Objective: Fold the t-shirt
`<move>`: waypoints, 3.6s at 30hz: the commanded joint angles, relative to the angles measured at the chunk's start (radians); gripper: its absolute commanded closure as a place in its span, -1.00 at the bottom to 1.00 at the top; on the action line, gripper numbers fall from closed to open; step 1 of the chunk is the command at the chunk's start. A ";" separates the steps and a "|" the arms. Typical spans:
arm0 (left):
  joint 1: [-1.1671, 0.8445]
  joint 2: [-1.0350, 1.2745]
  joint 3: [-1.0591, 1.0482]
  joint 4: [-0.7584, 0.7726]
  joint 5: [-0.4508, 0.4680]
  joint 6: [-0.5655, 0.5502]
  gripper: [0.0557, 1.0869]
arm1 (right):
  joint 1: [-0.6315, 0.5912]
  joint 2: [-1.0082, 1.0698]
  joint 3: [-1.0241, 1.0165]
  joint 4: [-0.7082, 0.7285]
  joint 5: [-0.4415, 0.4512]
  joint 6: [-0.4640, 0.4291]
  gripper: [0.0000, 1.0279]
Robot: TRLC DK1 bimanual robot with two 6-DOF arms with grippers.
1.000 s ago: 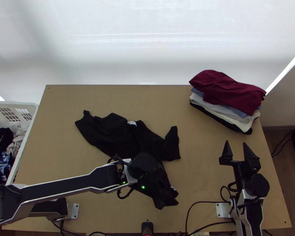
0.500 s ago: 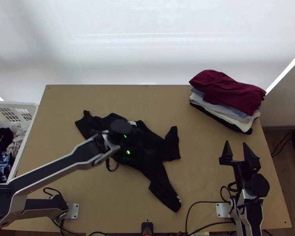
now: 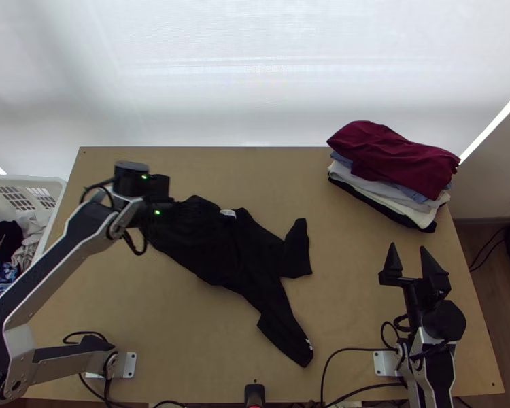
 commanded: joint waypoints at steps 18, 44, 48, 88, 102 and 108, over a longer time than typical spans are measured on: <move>0.196 -0.054 0.123 -0.189 -0.071 0.048 -0.91 | 0.273 -0.003 -0.005 -0.020 0.007 0.103 -0.91; 0.311 -0.227 -0.010 -0.114 -0.063 0.027 -0.91 | 0.440 0.566 0.554 -0.273 -0.039 -0.088 -0.91; 0.327 -0.247 -0.024 -0.109 -0.061 0.030 -0.91 | 0.520 0.706 0.722 -0.391 -0.068 -0.012 -0.91; 0.371 -0.282 -0.032 -0.108 -0.068 0.021 -0.91 | 0.851 1.488 0.834 -0.405 -0.501 0.487 0.26; 0.396 -0.291 -0.032 -0.114 -0.069 0.033 -0.91 | 0.790 1.573 0.870 -0.336 -0.495 0.347 0.26; 0.393 -0.273 -0.026 -0.108 -0.068 0.031 -0.91 | 0.782 1.583 0.877 -0.331 -0.495 0.338 0.26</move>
